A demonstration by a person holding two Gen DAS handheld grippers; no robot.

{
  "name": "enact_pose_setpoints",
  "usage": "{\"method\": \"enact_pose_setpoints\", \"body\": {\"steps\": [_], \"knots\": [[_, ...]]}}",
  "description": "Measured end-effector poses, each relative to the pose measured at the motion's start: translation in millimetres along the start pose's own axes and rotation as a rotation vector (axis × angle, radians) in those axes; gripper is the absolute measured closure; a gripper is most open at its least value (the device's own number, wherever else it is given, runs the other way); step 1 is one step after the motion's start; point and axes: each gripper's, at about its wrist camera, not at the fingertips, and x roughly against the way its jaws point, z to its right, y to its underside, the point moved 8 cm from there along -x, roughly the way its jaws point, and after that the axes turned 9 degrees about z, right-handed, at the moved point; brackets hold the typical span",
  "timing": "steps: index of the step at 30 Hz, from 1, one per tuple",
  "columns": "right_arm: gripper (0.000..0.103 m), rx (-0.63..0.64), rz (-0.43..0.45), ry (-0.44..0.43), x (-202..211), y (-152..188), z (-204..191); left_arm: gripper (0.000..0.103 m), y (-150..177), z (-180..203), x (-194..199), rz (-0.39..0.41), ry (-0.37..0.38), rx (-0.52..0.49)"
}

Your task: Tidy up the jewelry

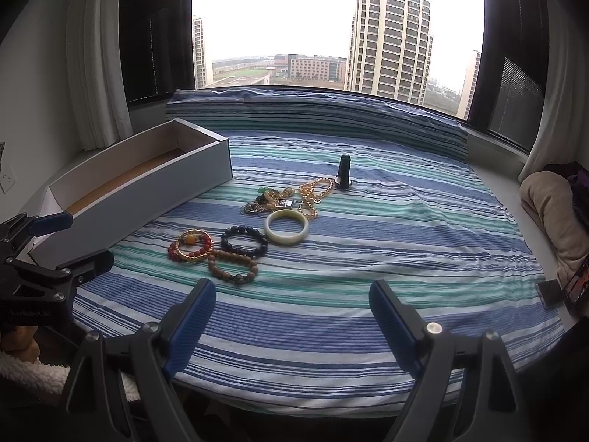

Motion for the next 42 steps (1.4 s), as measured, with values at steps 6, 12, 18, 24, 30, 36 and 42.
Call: {"method": "enact_pose_setpoints", "body": {"steps": [6, 12, 18, 24, 30, 36, 42], "knots": [[0.016, -0.001, -0.001, 0.000, -0.4, 0.6, -1.1, 0.000, 0.7, 0.6, -0.7, -0.003, 0.001, 0.000], [0.016, -0.004, -0.001, -0.005, -0.1, 2.3, -1.4, 0.000, 1.5, -0.5, -1.1, -0.003, -0.001, 0.003], [0.015, -0.007, -0.006, -0.007, -0.4, 3.2, -1.2, 0.000, 2.4, -0.1, -1.1, -0.006, 0.001, 0.001], [0.015, -0.004, -0.006, -0.008, -1.9, 2.4, -2.7, 0.000, 2.4, -1.6, -2.4, -0.009, -0.001, 0.007], [0.015, -0.004, -0.008, -0.007, -2.7, 2.3, -3.4, 0.000, 2.3, -1.7, -2.4, -0.009, -0.001, 0.007], [0.016, -0.002, -0.010, -0.008, -3.8, 2.1, -3.6, 0.000, 2.9, -1.8, -2.7, -0.010, -0.001, 0.009], [0.015, 0.003, -0.006, -0.006, -4.4, 1.4, -5.6, 0.000, 2.3, -3.2, -2.8, -0.003, -0.005, 0.010]]}}
